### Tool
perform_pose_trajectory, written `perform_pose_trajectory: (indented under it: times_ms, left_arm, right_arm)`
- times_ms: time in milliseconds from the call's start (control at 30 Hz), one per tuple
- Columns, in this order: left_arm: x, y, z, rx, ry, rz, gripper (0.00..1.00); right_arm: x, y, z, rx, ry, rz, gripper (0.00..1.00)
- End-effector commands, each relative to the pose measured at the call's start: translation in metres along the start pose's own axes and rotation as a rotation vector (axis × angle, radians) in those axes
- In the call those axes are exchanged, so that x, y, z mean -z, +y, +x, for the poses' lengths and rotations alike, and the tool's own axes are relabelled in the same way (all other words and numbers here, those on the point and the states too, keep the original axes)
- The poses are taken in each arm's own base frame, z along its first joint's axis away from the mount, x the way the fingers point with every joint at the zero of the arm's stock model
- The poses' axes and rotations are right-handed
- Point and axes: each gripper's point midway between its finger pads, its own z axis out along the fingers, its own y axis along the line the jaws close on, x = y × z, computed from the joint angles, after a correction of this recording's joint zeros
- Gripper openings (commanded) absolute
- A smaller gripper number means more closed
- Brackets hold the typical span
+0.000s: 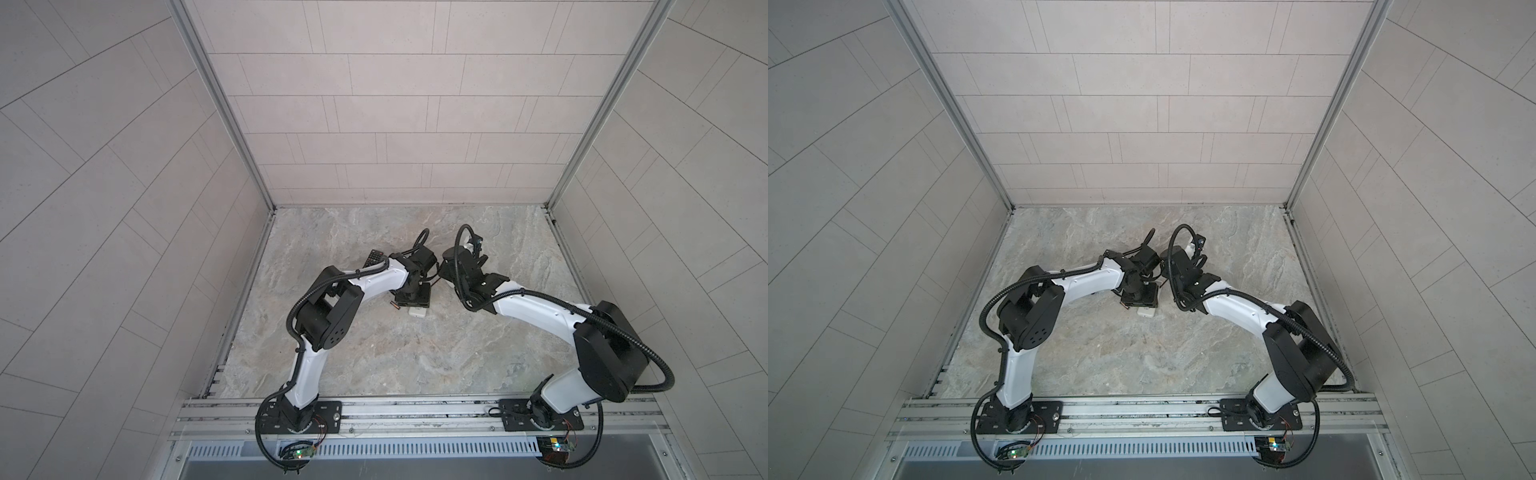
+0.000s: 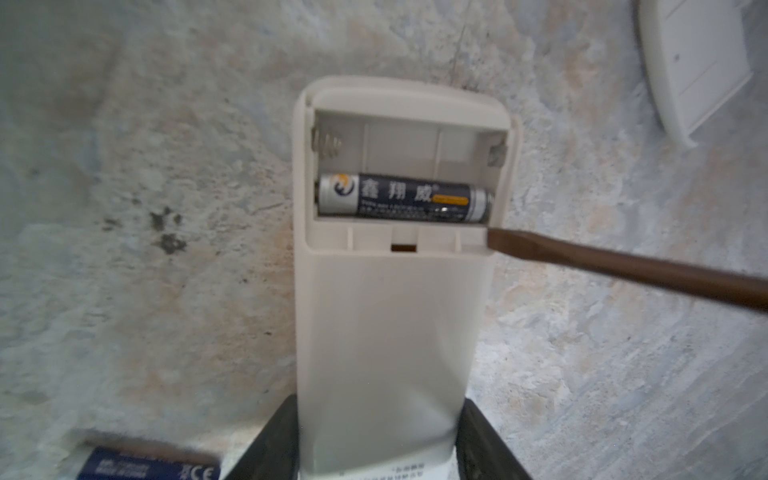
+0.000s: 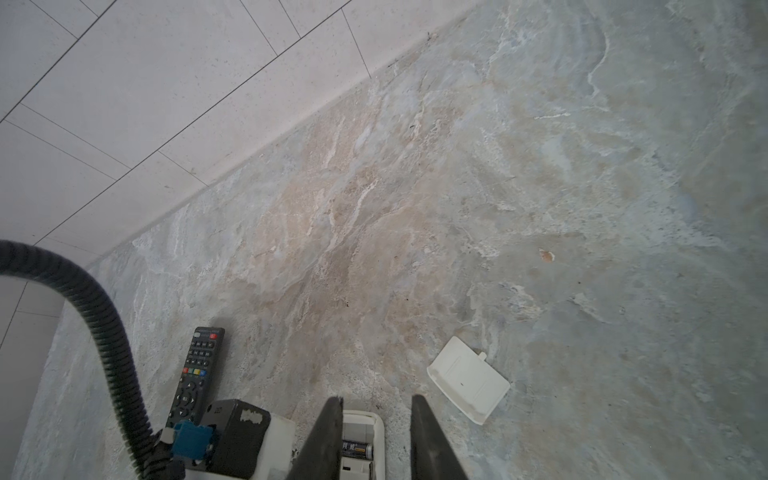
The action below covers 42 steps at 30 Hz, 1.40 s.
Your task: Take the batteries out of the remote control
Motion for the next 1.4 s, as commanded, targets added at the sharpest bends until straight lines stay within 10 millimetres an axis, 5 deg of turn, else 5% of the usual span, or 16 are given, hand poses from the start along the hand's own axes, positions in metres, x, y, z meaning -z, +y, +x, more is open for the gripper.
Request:
perform_pose_trajectory:
  times_ms: [0, 633, 1367]
  left_arm:
    - [-0.006, 0.006, 0.013, 0.017, 0.040, -0.015, 0.47]
    - [-0.008, 0.007, 0.015, 0.024, 0.044, -0.018, 0.46]
    - [-0.017, 0.006, 0.019, 0.031, 0.077, 0.008, 0.42]
  right_arm:
    - [0.004, 0.000, -0.007, 0.003, -0.034, 0.027, 0.00]
    - [-0.007, 0.006, 0.001, 0.075, -0.006, 0.090, 0.00]
    - [-0.025, -0.027, 0.060, -0.152, 0.116, 0.091, 0.00]
